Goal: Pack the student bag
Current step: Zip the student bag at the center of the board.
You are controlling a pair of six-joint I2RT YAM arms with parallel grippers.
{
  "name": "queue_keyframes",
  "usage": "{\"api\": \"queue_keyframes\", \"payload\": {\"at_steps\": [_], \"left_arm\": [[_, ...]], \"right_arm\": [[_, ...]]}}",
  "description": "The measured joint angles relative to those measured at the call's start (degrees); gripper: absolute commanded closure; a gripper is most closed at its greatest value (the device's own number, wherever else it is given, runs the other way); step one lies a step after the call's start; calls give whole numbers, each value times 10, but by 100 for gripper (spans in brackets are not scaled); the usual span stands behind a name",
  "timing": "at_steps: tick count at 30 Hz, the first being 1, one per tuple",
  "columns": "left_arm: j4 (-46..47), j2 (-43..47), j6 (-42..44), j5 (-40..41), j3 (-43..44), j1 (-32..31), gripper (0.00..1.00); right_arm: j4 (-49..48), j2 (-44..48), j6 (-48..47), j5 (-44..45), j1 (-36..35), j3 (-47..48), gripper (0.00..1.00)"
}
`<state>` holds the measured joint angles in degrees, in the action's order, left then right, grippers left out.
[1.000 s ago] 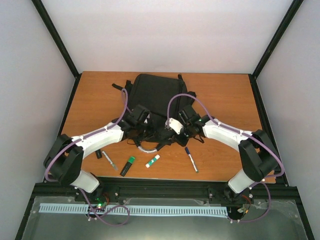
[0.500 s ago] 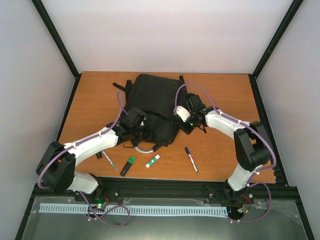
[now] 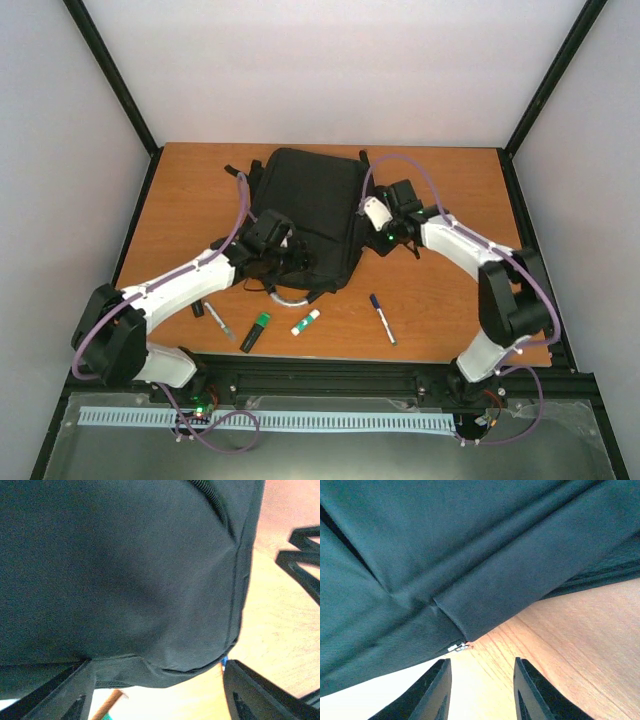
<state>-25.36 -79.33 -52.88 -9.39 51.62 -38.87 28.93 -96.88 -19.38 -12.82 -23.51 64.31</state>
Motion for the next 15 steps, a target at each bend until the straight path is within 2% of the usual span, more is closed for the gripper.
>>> {"api": "queue_keyframes", "payload": {"at_steps": [2,4,9,14,15], "left_arm": [[-31,3,19,23,31,0,10],[-55,16,43,51,57,3,4],[-95,68,76,119,72,44,0],[-110,78,86,176,41,118,0],[-112,77,87,185,27,130,0]], "right_arm": [[8,40,4,-3,4,0,56],[15,90,5,-13,7,-4,52],[40,222,-3,-52,7,-26,43],[76,292,-37,-72,7,-57,39],[80,303,-44,-73,7,-70,34]]}}
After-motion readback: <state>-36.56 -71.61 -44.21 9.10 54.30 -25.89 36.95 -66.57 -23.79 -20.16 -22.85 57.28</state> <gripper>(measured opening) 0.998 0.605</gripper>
